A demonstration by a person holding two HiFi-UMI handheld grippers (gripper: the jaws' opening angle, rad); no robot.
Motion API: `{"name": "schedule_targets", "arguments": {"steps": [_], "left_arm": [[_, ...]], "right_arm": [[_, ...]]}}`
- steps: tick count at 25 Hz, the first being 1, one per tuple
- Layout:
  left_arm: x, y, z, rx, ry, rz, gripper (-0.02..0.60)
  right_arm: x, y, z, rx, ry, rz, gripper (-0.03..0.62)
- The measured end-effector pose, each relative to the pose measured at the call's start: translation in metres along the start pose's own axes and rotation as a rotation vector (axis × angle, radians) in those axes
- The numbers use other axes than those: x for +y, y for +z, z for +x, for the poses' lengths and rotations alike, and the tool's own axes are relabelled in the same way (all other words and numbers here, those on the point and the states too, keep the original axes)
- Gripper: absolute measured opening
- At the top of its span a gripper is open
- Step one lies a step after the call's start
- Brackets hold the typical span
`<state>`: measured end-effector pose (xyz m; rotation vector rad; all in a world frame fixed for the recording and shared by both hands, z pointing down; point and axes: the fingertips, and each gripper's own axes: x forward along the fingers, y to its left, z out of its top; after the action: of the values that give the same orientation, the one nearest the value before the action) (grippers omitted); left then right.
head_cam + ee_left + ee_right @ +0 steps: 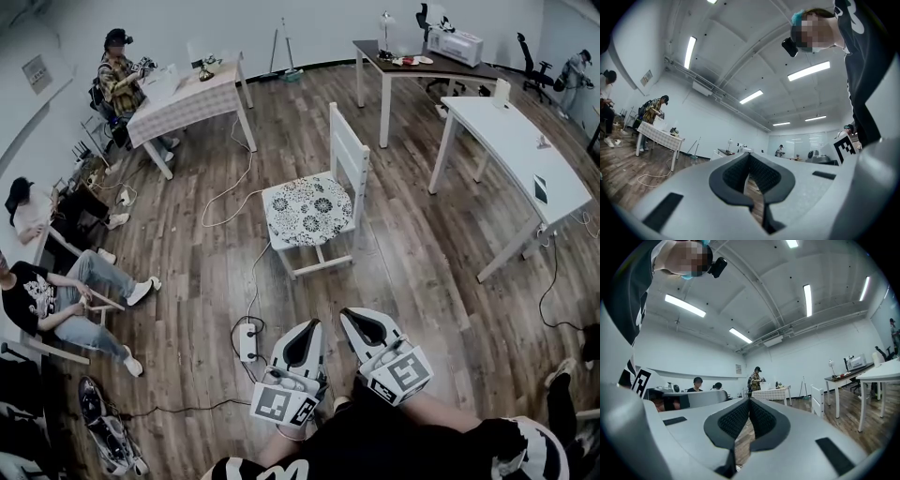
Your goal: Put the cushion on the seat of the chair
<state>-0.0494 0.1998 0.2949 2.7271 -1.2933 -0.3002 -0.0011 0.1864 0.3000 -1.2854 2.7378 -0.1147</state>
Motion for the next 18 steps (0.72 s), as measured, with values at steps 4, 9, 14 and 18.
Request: {"name": "schedule_targets", "arguments": {"steps": [4,9,14,18], "left_arm": [[-0.003,0.012,-0.005,-0.023,-0.008,0.019,0.003],[0.001,0.018,-0.011,-0.035,-0.001,0.026,0.003],[0.002,0.016,-0.010,-0.035,0.003,0.022,0.003],[-0.004,0.014,-0.004,-0.026,-0.009,0.010,0.003]], "right_arm": [[0.009,0.009,-0.003,-0.016,0.005,-0.023,0.020],[0.016,0.007,0.000,-0.013,0.012,-0.035,0.020],[0.017,0.010,0.001,-0.015,0.026,-0.036,0.020],[0.011,0.008,-0.003,0.005,0.025,-0.028,0.020]]}}
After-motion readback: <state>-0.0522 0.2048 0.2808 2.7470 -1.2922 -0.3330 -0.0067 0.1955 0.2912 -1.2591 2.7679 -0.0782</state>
